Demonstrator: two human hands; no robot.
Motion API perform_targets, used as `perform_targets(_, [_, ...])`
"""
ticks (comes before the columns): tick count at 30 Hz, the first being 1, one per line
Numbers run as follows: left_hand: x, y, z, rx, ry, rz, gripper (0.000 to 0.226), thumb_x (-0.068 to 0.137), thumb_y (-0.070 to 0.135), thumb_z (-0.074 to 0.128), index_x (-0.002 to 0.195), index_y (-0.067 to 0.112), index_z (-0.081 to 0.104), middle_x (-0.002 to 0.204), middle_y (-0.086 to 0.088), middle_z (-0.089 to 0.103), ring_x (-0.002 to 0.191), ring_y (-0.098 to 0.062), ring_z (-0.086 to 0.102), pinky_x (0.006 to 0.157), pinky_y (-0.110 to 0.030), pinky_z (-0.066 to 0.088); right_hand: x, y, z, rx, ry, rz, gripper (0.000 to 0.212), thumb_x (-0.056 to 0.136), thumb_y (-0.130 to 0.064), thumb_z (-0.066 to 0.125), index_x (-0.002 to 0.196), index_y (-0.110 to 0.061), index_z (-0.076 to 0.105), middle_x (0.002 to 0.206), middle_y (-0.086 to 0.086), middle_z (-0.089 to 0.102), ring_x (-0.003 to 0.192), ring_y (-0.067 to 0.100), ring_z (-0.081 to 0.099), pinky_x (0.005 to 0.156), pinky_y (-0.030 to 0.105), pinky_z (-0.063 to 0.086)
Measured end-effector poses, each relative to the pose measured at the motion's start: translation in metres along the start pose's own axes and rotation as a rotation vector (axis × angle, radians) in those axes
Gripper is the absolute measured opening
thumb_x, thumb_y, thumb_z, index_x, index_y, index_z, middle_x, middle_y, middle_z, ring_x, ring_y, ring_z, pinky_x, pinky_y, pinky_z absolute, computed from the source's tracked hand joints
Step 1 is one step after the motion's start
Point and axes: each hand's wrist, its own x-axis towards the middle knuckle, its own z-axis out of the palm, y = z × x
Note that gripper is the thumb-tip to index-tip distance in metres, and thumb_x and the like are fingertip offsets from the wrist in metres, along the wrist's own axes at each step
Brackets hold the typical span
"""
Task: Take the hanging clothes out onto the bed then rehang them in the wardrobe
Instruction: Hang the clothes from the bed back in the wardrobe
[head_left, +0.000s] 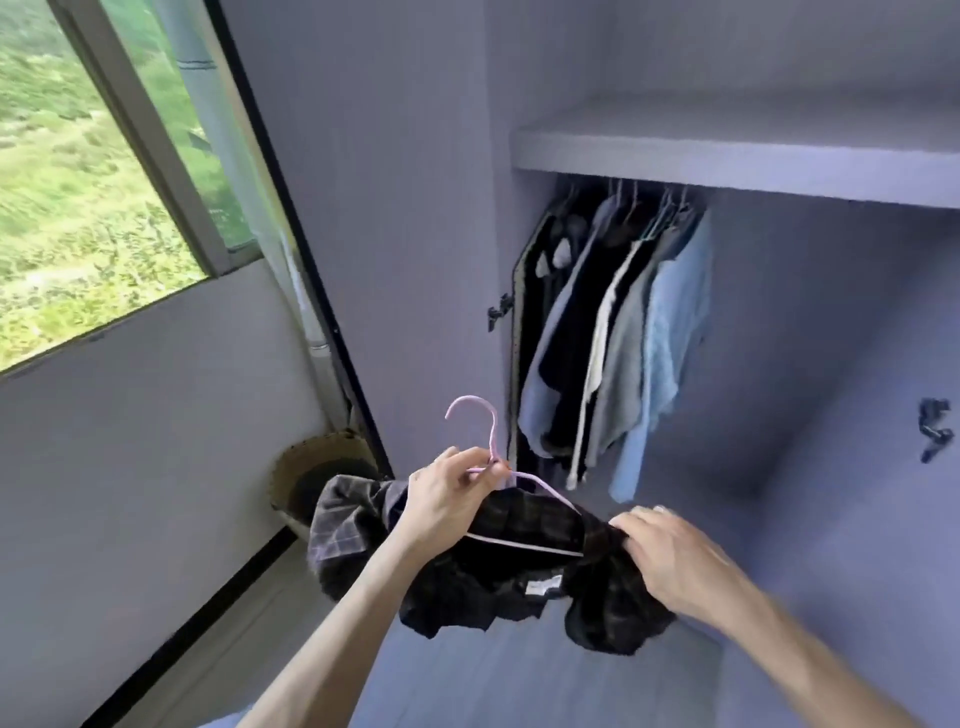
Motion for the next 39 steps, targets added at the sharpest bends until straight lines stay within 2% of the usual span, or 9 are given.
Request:
perform_targets(4, [0.036, 0.035, 0.042, 0.078, -0.147, 0.119, 0.031, 0.091, 0.061, 0.052, 0.095, 0.036, 0.069, 0.088, 0.011, 0.068, 0.091, -0.011, 0.064, 0.09, -0.038, 0.048, -0.042, 0.021, -0.011, 0.12, -0.161, 0.224, 0.011, 0.1, -0.028, 0.041, 0.098, -0.023, 0.05, 0.098, -0.009, 0.059, 0.098, 0.02, 0.055, 0.083, 0.035, 0.042])
perform_targets(7, [0.05, 0.055, 0.072, 0.099, -0.258, 0.181, 0.026, 0.095, 0.054, 0.055, 0.099, 0.034, 0.071, 0.091, 0.015, 0.066, 0.096, -0.017, 0.062, 0.089, -0.038, 0.048, -0.071, 0.023, -0.026, 0.187, -0.273, 0.342, 0.013, 0.096, -0.032, 0.048, 0.087, -0.023, 0.05, 0.082, -0.005, 0.06, 0.08, 0.021, 0.054, 0.071, 0.035, 0.037])
perform_targets(11, [0.058, 0.069, 0.11, 0.086, -0.413, 0.231, 0.037, 0.094, 0.058, 0.049, 0.107, 0.031, 0.071, 0.108, 0.006, 0.068, 0.094, -0.019, 0.061, 0.09, -0.038, 0.049, -0.101, 0.017, -0.024, 0.73, -0.386, 0.468, 0.021, 0.085, -0.031, 0.057, 0.103, -0.022, 0.056, 0.068, -0.003, 0.051, 0.059, 0.015, 0.047, 0.056, 0.033, 0.041])
perform_targets(14, [0.054, 0.079, 0.124, 0.014, -0.496, 0.211, 0.029, 0.102, 0.042, 0.05, 0.116, 0.028, 0.07, 0.113, 0.007, 0.066, 0.098, -0.013, 0.06, 0.086, -0.023, 0.044, -0.111, 0.015, -0.018, 0.951, -0.337, 0.499, 0.032, 0.089, -0.019, 0.062, 0.12, -0.019, 0.056, 0.078, -0.001, 0.054, 0.061, 0.011, 0.05, 0.054, 0.024, 0.044])
perform_targets(17, [0.054, 0.083, 0.13, 0.037, -0.543, 0.153, 0.035, 0.103, 0.036, 0.047, 0.137, 0.031, 0.057, 0.117, 0.003, 0.066, 0.086, -0.016, 0.059, 0.075, -0.023, 0.042, -0.111, 0.017, -0.015, 1.066, -0.272, 0.535, 0.031, 0.092, -0.011, 0.063, 0.121, -0.017, 0.055, 0.081, 0.003, 0.054, 0.059, 0.01, 0.048, 0.053, 0.022, 0.043])
perform_targets(23, [0.076, 0.09, 0.129, 0.178, -0.693, 0.193, 0.055, 0.101, 0.041, 0.049, 0.153, 0.037, 0.032, 0.147, 0.0, 0.046, 0.108, -0.024, 0.062, 0.095, -0.032, 0.047, -0.087, 0.033, -0.007, 1.351, -0.126, 0.673, 0.04, 0.091, -0.002, 0.065, 0.128, -0.009, 0.052, 0.081, 0.005, 0.054, 0.055, 0.009, 0.048, 0.051, 0.022, 0.04])
perform_targets(27, [0.103, 0.093, 0.121, 0.315, -0.605, 0.254, 0.064, 0.099, 0.048, 0.05, 0.156, 0.037, 0.023, 0.164, -0.005, 0.021, 0.15, -0.029, 0.021, 0.12, -0.049, 0.022, -0.055, 0.06, -0.011, 1.432, 0.039, 0.76, 0.031, 0.091, 0.002, 0.064, 0.119, -0.009, 0.059, 0.075, 0.004, 0.055, 0.053, 0.01, 0.045, 0.048, 0.022, 0.039])
perform_targets(32, [0.169, 0.122, 0.099, 0.443, -0.337, 0.337, 0.07, 0.099, 0.05, 0.048, 0.158, 0.041, 0.01, 0.167, -0.004, -0.003, 0.154, -0.028, 0.0, 0.122, -0.056, 0.007, 0.011, 0.112, -0.035, 1.424, 0.186, 0.775, 0.03, 0.091, 0.003, 0.063, 0.12, -0.005, 0.059, 0.07, 0.0, 0.058, 0.054, 0.008, 0.045, 0.049, 0.022, 0.039])
perform_targets(39, [0.276, 0.203, 0.092, 0.577, -0.048, 0.531, 0.077, 0.098, 0.049, 0.05, 0.158, 0.039, 0.003, 0.167, -0.004, -0.012, 0.153, -0.03, -0.006, 0.12, -0.062, 0.004, 0.099, 0.192, -0.087, 1.32, 0.295, 0.697, 0.056, 0.091, -0.003, 0.066, 0.142, -0.009, 0.044, 0.08, 0.003, 0.059, 0.056, 0.007, 0.051, 0.054, 0.021, 0.045])
